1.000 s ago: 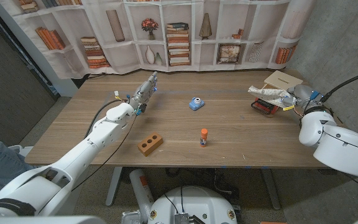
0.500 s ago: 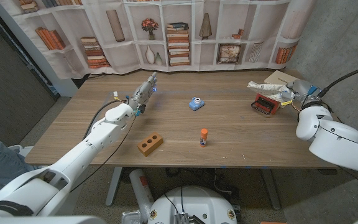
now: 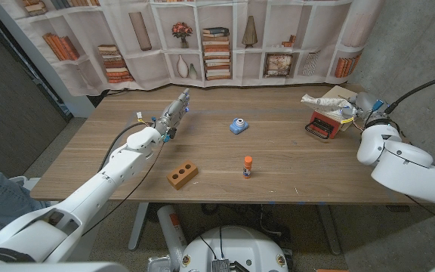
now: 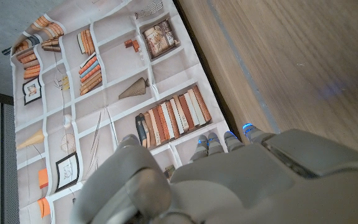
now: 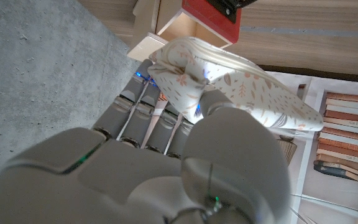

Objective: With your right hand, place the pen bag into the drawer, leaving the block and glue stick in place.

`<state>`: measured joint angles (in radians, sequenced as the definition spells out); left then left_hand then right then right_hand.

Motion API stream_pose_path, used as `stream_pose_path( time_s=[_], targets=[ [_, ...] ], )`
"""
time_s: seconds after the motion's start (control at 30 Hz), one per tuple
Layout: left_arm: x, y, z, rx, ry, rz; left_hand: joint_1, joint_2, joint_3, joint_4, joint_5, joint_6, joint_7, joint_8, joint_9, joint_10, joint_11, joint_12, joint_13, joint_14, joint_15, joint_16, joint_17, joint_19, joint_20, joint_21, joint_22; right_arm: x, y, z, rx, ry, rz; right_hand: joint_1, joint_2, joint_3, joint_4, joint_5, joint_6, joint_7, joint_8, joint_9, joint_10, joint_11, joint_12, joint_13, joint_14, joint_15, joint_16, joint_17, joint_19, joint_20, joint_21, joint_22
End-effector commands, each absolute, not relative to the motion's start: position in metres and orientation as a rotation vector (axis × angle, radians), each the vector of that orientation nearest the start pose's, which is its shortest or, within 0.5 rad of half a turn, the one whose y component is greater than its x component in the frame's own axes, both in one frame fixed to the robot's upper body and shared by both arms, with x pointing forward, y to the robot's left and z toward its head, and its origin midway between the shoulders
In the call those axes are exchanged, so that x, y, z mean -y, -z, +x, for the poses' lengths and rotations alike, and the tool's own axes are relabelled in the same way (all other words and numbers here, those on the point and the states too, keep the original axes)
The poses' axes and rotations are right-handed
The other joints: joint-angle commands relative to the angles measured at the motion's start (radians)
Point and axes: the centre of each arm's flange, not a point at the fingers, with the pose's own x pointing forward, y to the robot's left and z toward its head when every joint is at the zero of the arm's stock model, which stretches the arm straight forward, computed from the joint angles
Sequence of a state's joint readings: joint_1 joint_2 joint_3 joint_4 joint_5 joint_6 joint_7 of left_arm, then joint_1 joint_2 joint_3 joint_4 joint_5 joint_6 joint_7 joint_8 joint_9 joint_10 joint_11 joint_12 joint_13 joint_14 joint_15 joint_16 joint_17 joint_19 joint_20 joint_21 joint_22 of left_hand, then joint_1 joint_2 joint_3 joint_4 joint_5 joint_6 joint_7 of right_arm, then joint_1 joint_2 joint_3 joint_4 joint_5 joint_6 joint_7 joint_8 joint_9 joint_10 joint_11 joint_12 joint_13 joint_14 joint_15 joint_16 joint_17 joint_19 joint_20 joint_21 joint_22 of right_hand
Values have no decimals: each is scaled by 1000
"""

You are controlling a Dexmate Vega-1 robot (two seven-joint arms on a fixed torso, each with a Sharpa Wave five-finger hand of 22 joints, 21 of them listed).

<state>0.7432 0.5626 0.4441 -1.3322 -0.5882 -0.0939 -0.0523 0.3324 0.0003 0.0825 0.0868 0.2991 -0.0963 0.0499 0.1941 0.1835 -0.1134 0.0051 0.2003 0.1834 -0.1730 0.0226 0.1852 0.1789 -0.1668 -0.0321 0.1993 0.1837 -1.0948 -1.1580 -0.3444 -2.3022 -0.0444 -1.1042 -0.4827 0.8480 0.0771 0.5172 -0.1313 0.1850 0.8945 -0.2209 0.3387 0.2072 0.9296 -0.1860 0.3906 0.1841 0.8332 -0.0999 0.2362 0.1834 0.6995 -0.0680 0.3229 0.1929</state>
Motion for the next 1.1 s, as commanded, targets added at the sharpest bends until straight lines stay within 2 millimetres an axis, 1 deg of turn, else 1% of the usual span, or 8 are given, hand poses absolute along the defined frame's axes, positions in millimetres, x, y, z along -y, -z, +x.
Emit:
stream_pose_path(
  time_s=[0.03, 0.37, 0.53, 1.1],
  targets=[
    [-271, 6, 660, 476, 261, 136, 5, 9, -4, 1, -4, 1, 4, 4, 5, -7, 1, 3, 5, -23, 3, 1, 3, -113, -5, 5, 2, 363, -29, 490, 215, 666, -1201, 1, 15, -2, -3, 6, 11, 3, 4, 4, 14, -2, -4, 2, 12, -107, -2, 5, 8, 5, 8, 3],
    [-274, 9, 655, 476, 255, 134, 6, 9, -6, 0, -4, 1, 2, 4, 5, -8, 1, 3, 5, -24, 1, 1, 3, -114, -5, 5, 2, 366, -35, 492, 205, 725, -1252, -1, 16, -2, -2, 6, 16, 2, 4, 4, 18, -3, -6, 2, 20, -106, -2, 5, 10, 5, 8, 4],
    [-276, 13, 654, 473, 251, 130, 7, 10, -7, 0, -4, 1, 2, 4, 5, -7, 3, 3, 5, -24, 2, 1, 3, -115, -5, 5, 2, 368, -37, 493, 195, 759, -1283, -1, 18, -2, -2, 6, 20, 2, 3, 4, 23, -4, -7, 2, 23, -111, -3, 5, 13, 3, 9, 4],
    [-282, 19, 658, 462, 248, 122, 9, 11, -10, 0, -5, 0, 1, 4, 5, -5, 1, 4, 5, -24, 2, 1, 3, -116, -4, 5, 2, 375, -38, 494, 149, 884, -1412, 2, 22, -2, -4, 7, 31, 1, 4, 4, 35, -5, -9, 2, 35, -117, -3, 6, 21, 0, 11, 4]
  ],
)
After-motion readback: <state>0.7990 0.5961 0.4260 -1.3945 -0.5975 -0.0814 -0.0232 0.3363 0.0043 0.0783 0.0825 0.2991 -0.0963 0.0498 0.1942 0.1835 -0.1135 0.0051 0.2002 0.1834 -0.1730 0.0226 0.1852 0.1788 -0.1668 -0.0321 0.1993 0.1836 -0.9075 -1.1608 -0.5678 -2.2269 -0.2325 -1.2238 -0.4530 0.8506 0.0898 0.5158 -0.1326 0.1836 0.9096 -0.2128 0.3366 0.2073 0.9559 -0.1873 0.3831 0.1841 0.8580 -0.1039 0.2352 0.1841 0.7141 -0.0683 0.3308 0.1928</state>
